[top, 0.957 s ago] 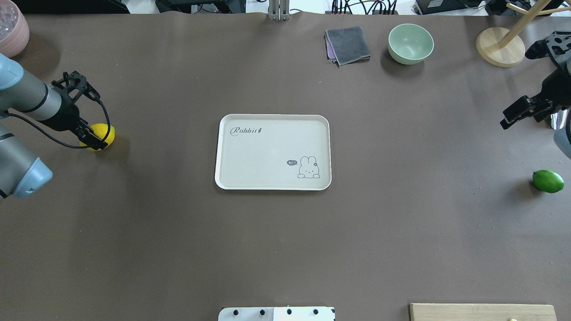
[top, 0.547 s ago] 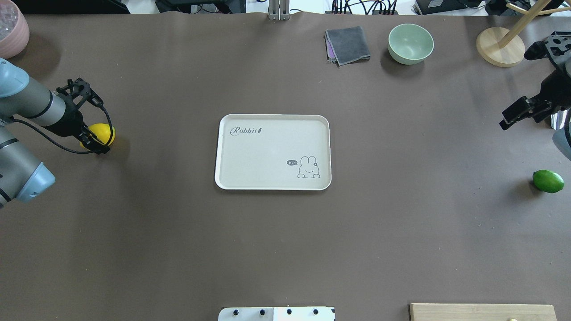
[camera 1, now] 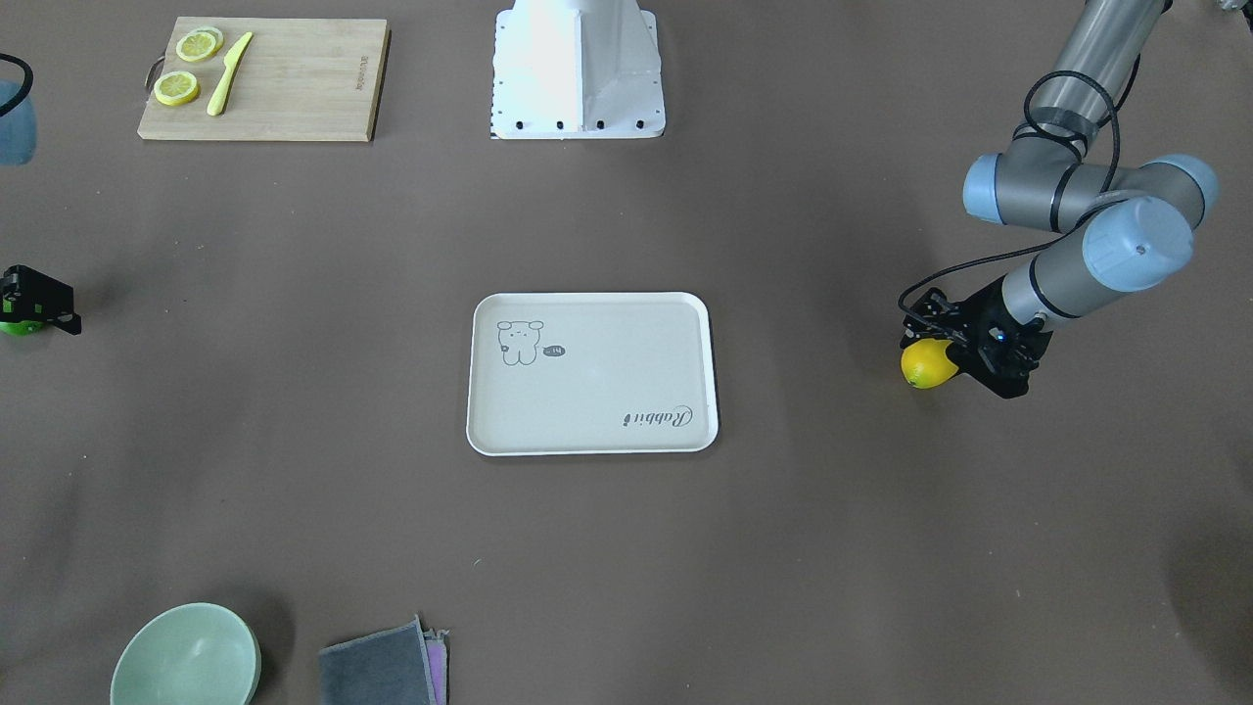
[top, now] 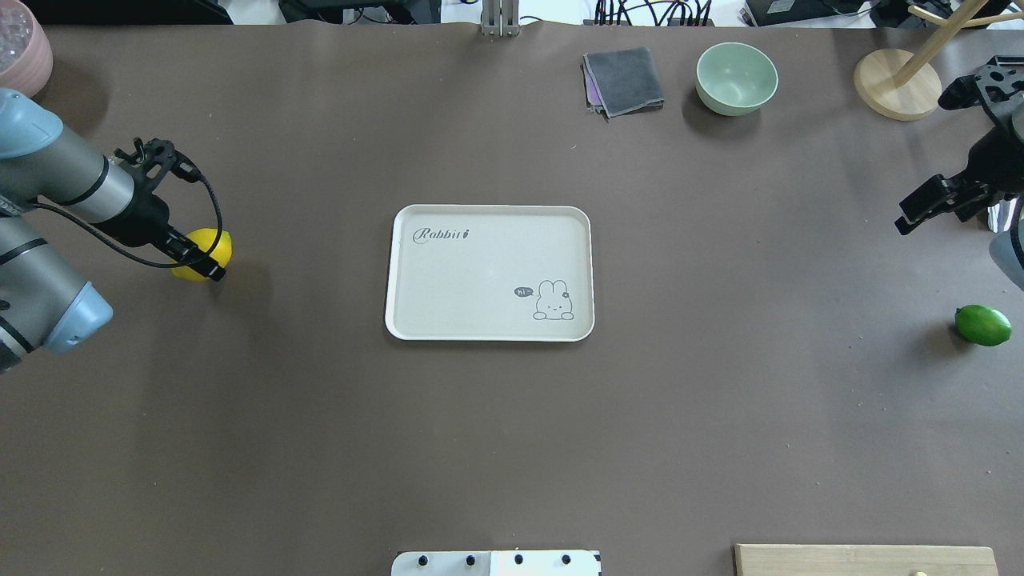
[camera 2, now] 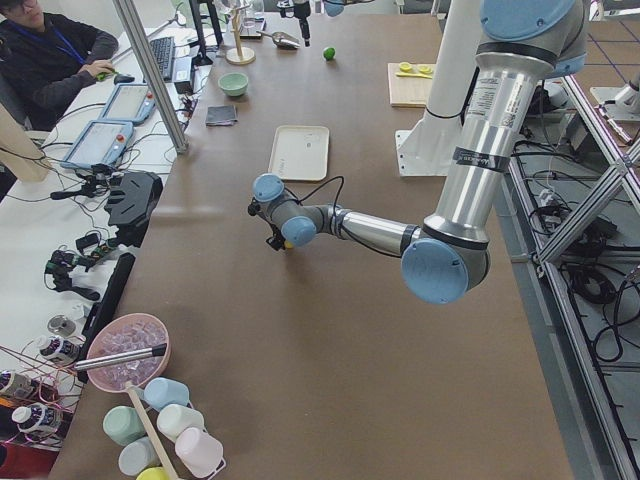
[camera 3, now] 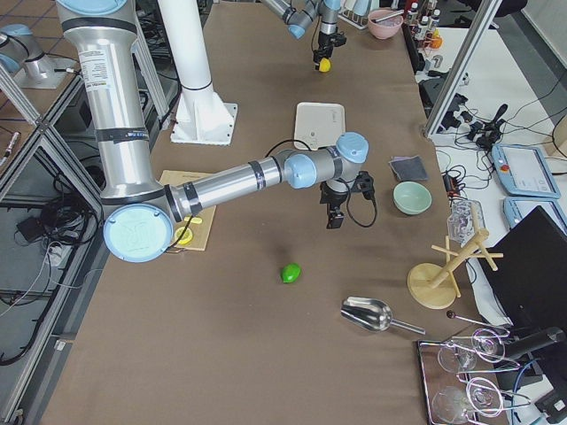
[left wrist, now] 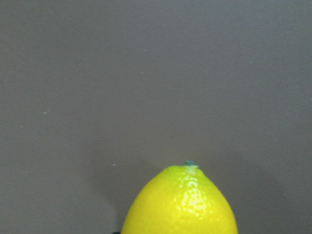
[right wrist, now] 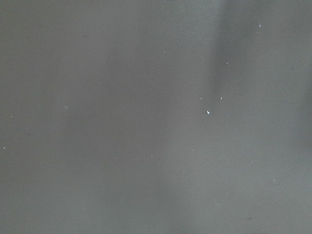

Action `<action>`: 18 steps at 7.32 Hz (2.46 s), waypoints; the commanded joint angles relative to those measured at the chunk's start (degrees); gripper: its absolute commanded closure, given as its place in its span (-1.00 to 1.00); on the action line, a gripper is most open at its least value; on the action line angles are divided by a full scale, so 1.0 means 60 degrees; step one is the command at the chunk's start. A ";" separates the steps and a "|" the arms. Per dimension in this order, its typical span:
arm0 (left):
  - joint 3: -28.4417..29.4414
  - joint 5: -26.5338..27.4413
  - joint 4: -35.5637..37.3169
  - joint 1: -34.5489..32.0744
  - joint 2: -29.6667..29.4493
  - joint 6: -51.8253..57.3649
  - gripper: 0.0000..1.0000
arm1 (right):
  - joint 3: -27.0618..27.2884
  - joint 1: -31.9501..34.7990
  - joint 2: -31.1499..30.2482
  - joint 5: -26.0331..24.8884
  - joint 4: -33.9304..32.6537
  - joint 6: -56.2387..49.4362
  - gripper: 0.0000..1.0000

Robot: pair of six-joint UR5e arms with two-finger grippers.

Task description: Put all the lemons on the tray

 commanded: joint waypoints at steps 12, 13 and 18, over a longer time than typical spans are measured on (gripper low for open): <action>-0.0056 0.1550 -0.0280 0.2054 -0.3185 -0.9377 -0.98 | 0.0211 0.0009 0.0007 0.0044 -0.0002 0.0279 -1.00; -0.0056 0.1463 -0.0251 0.1485 -0.2982 -0.8941 -0.98 | 0.0182 0.0009 -0.0008 0.0044 -0.0002 0.0279 -1.00; -0.0027 0.0847 -0.0090 -0.1797 -0.0202 -0.2402 -0.96 | 0.0269 0.0053 -0.0051 -0.0029 0.0012 0.0264 -1.00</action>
